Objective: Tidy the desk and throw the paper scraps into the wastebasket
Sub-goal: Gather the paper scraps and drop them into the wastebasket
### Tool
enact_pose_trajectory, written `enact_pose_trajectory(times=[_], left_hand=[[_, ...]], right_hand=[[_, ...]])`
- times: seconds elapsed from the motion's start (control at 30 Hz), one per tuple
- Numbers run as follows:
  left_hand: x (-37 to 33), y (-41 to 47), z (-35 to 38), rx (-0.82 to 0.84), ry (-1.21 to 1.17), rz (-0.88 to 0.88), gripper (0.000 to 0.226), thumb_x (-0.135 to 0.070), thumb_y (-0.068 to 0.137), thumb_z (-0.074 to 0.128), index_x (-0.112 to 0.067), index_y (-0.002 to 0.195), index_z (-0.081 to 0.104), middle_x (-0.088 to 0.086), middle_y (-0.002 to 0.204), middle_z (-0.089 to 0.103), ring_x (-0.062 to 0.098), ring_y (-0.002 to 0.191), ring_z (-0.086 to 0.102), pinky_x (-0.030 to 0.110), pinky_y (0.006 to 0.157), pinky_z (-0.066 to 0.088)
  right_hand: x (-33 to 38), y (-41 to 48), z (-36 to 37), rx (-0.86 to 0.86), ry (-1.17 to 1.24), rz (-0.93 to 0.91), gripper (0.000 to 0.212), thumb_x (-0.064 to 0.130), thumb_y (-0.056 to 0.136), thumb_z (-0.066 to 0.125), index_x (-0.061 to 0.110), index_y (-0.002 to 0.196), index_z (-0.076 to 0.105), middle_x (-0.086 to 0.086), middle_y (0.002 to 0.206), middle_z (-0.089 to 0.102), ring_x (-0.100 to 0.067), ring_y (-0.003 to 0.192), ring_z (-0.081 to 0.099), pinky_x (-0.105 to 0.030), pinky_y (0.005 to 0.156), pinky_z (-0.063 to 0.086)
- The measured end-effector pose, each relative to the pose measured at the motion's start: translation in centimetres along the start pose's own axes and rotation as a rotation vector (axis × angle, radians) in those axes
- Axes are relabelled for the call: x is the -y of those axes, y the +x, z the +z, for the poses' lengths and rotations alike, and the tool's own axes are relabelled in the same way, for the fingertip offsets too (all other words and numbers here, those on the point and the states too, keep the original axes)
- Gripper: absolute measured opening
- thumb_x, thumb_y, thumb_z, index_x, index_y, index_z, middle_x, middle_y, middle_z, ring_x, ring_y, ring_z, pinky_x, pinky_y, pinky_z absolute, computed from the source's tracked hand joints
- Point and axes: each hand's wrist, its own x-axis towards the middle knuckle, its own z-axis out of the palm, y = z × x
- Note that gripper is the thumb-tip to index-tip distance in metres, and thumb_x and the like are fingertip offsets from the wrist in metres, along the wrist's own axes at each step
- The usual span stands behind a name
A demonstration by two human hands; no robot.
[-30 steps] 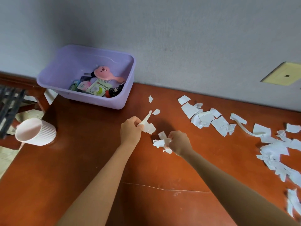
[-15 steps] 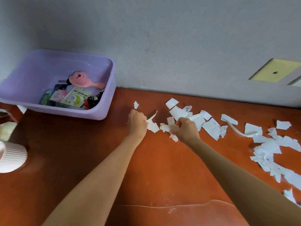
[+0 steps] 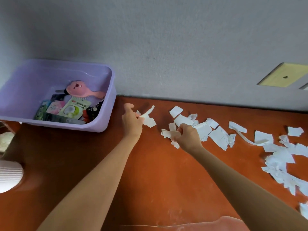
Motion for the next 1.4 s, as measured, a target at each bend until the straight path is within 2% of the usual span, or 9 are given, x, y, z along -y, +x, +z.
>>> enact_pose_trajectory(times=[0.13, 0.3, 0.6, 0.7, 0.83, 1.03, 1.17, 1.33, 1.4], left_hand=[[0.1, 1.8, 0.7, 0.029, 0.114, -0.103, 0.049, 0.0, 0.086, 0.061, 0.001, 0.132, 0.046, 0.019, 0.123, 0.058, 0.029, 0.117, 0.054, 0.03, 0.097, 0.044], [0.1, 2.2, 1.4, 0.014, 0.196, -0.059, 0.025, -0.001, 0.087, 0.06, 0.004, 0.111, 0.063, 0.019, 0.115, 0.063, 0.03, 0.109, 0.06, 0.032, 0.088, 0.05], [-1.5, -1.1, 1.4, -0.012, 0.047, 0.036, 0.011, -0.001, 0.084, 0.06, 0.002, 0.093, 0.065, 0.015, 0.097, 0.068, 0.026, 0.093, 0.061, 0.023, 0.07, 0.04], [-3.5, -2.4, 2.5, 0.128, -0.033, 0.048, 0.025, 0.0, 0.077, 0.064, -0.001, 0.103, 0.063, 0.014, 0.096, 0.069, 0.026, 0.09, 0.062, 0.026, 0.073, 0.045], [-5.5, -3.5, 4.7, 0.409, 0.009, 0.032, 0.051, -0.002, 0.074, 0.07, -0.005, 0.122, 0.052, 0.017, 0.103, 0.069, 0.022, 0.094, 0.058, 0.023, 0.074, 0.043], [-7.2, -2.7, 6.9, 0.335, 0.029, -0.075, 0.073, -0.005, 0.075, 0.074, -0.002, 0.137, 0.034, 0.019, 0.124, 0.056, 0.021, 0.108, 0.055, 0.023, 0.083, 0.043], [-7.7, -1.8, 7.9, 0.268, 0.176, -0.084, 0.032, -0.007, 0.076, 0.072, 0.002, 0.105, 0.065, 0.016, 0.109, 0.066, 0.029, 0.104, 0.062, 0.028, 0.069, 0.044], [-8.3, -2.7, 7.5, 0.185, 0.084, -0.136, 0.012, 0.001, 0.075, 0.07, -0.001, 0.086, 0.07, 0.017, 0.093, 0.067, 0.03, 0.098, 0.063, 0.027, 0.069, 0.046], [-8.0, -3.7, 6.7, 0.198, 0.051, -0.177, 0.015, 0.001, 0.073, 0.072, 0.0, 0.088, 0.069, 0.015, 0.097, 0.069, 0.028, 0.093, 0.064, 0.026, 0.069, 0.046]], right_hand=[[0.2, 0.5, 0.1, -0.001, 0.011, -0.005, 0.011, 0.012, 0.085, 0.06, 0.009, 0.082, 0.05, -0.004, 0.077, 0.054, -0.004, 0.055, 0.042, -0.017, 0.047, 0.03], [-0.3, 0.4, -0.2, -0.006, -0.004, -0.011, 0.01, 0.012, 0.087, 0.061, 0.007, 0.094, 0.056, -0.005, 0.086, 0.056, -0.014, 0.07, 0.05, -0.013, 0.048, 0.031], [-2.0, -0.3, -3.4, -0.116, 0.23, 0.048, 0.047, 0.006, 0.082, 0.064, 0.008, 0.124, 0.044, -0.017, 0.097, 0.065, -0.019, 0.073, 0.056, -0.025, 0.058, 0.047], [-3.6, 0.4, -4.6, -0.139, 0.329, 0.196, 0.057, 0.005, 0.081, 0.065, 0.011, 0.131, 0.04, -0.015, 0.098, 0.058, -0.021, 0.083, 0.054, -0.018, 0.054, 0.041], [-5.7, 0.7, -5.8, -0.071, 0.304, 0.277, 0.067, 0.003, 0.078, 0.068, 0.014, 0.135, 0.035, -0.01, 0.1, 0.05, -0.023, 0.09, 0.053, -0.03, 0.073, 0.047], [-7.0, 0.5, -5.7, 0.037, 0.314, 0.23, 0.077, 0.005, 0.075, 0.073, 0.018, 0.138, 0.031, -0.016, 0.115, 0.054, -0.028, 0.105, 0.056, -0.023, 0.063, 0.047], [-7.4, 0.5, -5.5, 0.042, 0.32, 0.206, 0.074, 0.005, 0.077, 0.072, 0.018, 0.138, 0.031, -0.017, 0.123, 0.053, -0.031, 0.113, 0.055, -0.029, 0.077, 0.049], [-7.9, 0.2, -6.0, 0.039, 0.315, 0.199, 0.071, 0.006, 0.078, 0.071, 0.018, 0.136, 0.033, -0.017, 0.123, 0.054, -0.03, 0.111, 0.056, -0.021, 0.062, 0.048], [-8.2, -0.3, -6.3, 0.049, 0.307, 0.212, 0.067, 0.005, 0.078, 0.071, 0.016, 0.133, 0.035, -0.017, 0.122, 0.054, -0.028, 0.107, 0.057, -0.026, 0.069, 0.05]])
